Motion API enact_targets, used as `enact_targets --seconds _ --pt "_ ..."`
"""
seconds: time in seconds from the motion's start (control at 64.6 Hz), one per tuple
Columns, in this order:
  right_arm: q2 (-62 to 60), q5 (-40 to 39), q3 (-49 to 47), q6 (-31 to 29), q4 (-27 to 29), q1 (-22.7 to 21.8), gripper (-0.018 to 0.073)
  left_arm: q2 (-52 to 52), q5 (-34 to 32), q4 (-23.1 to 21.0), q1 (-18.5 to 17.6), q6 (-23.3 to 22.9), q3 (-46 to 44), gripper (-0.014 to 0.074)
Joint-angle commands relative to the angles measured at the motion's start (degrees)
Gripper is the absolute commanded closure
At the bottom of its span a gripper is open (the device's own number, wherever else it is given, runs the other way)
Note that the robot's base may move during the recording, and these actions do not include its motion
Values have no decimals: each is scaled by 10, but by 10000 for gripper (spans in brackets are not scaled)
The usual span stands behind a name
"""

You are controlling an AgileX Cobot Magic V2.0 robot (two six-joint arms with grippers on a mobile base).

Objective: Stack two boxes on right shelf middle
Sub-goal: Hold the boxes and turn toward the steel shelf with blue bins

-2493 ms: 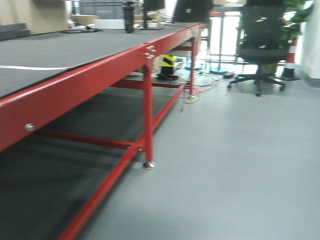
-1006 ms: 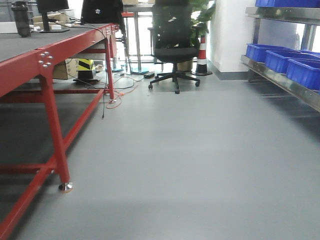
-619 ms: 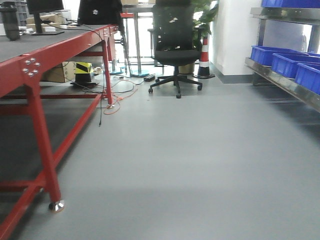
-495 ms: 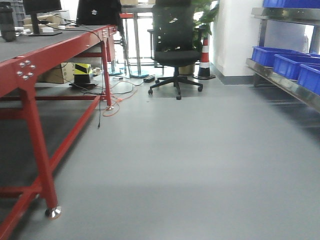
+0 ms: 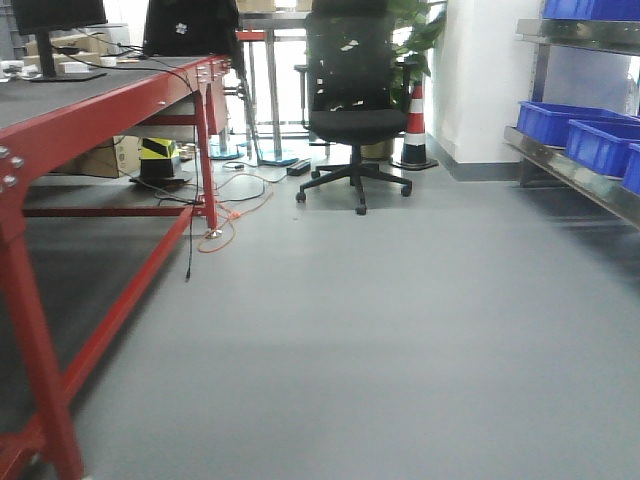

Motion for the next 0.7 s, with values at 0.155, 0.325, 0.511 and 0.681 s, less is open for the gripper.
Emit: enact_targets --seconds 0.155,0.325,0.511,0.681 --pt "-7 -23 -7 -12 -20 -4 712 -9 -33 17 3 -2 -10 708" --pt "-7 -23 -7 -12 -20 -4 712 -9 -33 29 3 -2 -10 708" --pt "-7 -23 -7 -12 -20 -4 712 -9 -33 29 3 -2 -10 708" --pt "-7 -23 -7 -12 -20 -4 712 -9 -33 29 3 -2 -10 708"
